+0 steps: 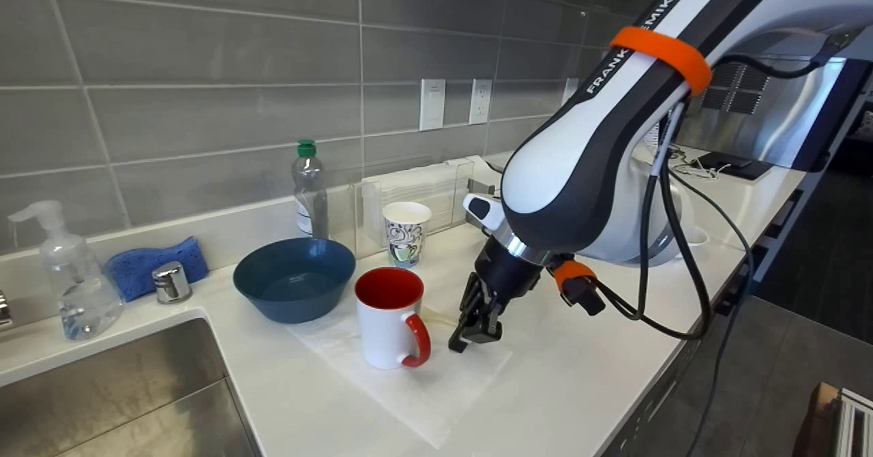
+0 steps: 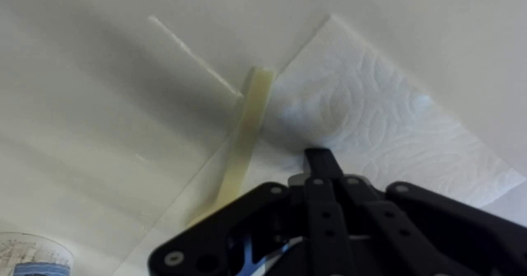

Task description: Slide the paper towel with a cup on it to the right

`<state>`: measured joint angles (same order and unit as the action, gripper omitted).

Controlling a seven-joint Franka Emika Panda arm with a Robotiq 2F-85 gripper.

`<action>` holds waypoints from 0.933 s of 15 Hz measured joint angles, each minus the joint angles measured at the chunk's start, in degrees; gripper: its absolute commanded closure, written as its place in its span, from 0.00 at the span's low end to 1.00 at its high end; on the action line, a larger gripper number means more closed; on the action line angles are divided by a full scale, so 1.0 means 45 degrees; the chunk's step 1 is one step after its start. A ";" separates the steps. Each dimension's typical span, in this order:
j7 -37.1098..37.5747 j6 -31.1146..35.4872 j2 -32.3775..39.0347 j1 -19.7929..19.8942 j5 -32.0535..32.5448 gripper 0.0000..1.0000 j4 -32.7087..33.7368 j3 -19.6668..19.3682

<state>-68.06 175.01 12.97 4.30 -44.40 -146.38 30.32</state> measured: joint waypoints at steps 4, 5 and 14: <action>-0.0002 -0.0014 -0.0646 0.0009 0.0030 1.00 -0.0757 -0.0332; -0.0002 -0.0024 -0.0805 0.0008 0.0075 1.00 -0.0954 -0.0429; 0.0067 -0.0698 -0.2155 0.0120 0.1501 1.00 -0.2400 -0.1976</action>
<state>-67.76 171.87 3.27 4.84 -37.65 -157.18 21.42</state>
